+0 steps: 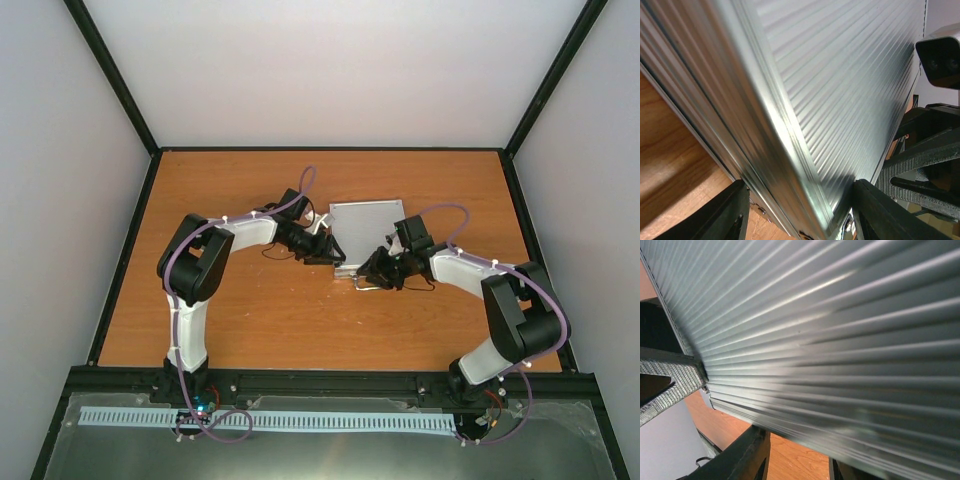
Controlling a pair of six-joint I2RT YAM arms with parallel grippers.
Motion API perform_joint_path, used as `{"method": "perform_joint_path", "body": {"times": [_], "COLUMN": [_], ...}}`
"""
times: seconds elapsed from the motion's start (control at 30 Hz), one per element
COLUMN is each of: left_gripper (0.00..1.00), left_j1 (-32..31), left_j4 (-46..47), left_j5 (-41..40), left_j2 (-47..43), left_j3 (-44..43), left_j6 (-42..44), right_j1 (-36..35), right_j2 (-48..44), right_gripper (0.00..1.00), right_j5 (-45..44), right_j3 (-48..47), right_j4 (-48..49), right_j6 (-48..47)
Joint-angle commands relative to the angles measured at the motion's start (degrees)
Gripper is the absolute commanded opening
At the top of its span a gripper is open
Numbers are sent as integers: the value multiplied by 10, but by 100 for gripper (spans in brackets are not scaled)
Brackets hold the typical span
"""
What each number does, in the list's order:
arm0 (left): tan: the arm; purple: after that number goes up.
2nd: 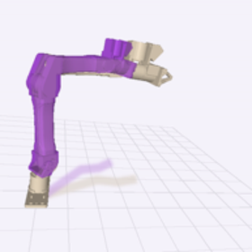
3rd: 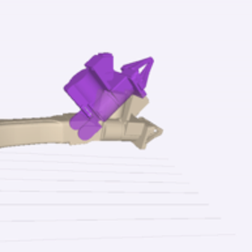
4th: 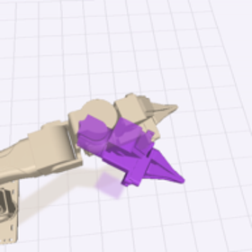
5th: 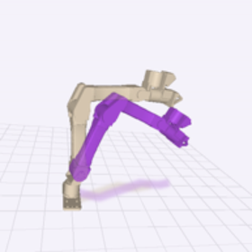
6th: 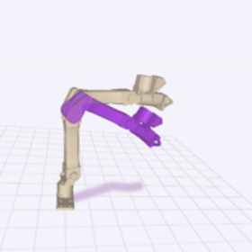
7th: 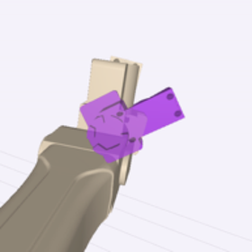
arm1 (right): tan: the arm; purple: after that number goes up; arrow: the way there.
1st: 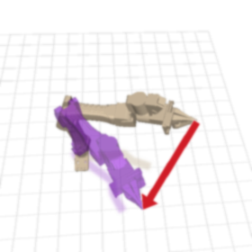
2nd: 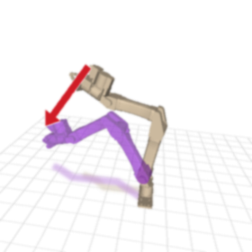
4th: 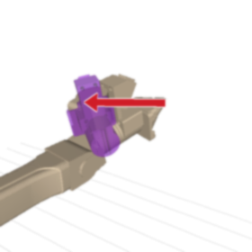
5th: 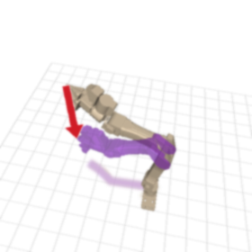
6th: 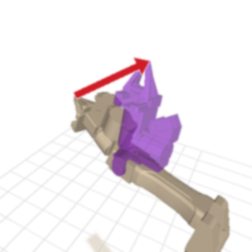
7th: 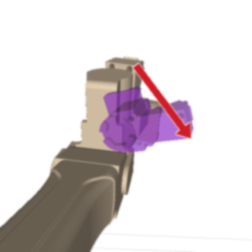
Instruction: Pack up texas hold em set
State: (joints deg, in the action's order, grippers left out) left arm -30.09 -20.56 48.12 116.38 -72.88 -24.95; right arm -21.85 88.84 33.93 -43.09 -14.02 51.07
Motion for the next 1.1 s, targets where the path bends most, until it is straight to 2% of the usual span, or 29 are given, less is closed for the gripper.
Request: {"method": "perform_joint_path", "body": {"times": [0.0,0.13,0.33,0.43,0.83,0.93,1.07], "left_gripper": [56,56,54,54,54,54,54], "left_j1": [-32,-32,-32,-32,-32,-32,-32], "left_j4": [-27,-30,-29,-28,-28,-25,-23], "left_j5": [0,-2,2,3,4,4,5], "left_j2": [2,4,5,6,1,2,1], "left_j3": [14,11,11,10,19,19,20], "left_j6": [22,24,22,22,23,22,21], "right_j1": [13,15,15,15,15,15,16], "right_j2": [-11,-14,-42,-26,-6,-5,-4], "right_gripper": [33,33,49,52,52,49,39], "right_j5": [-61,-61,-59,-63,-81,-84,-91], "right_j3": [-24,-37,-16,-19,-17,-29,-41], "right_j4": [25,-12,-36,-31,12,17,15], "right_j6": [3,-23,-17,-15,8,13,17]}}
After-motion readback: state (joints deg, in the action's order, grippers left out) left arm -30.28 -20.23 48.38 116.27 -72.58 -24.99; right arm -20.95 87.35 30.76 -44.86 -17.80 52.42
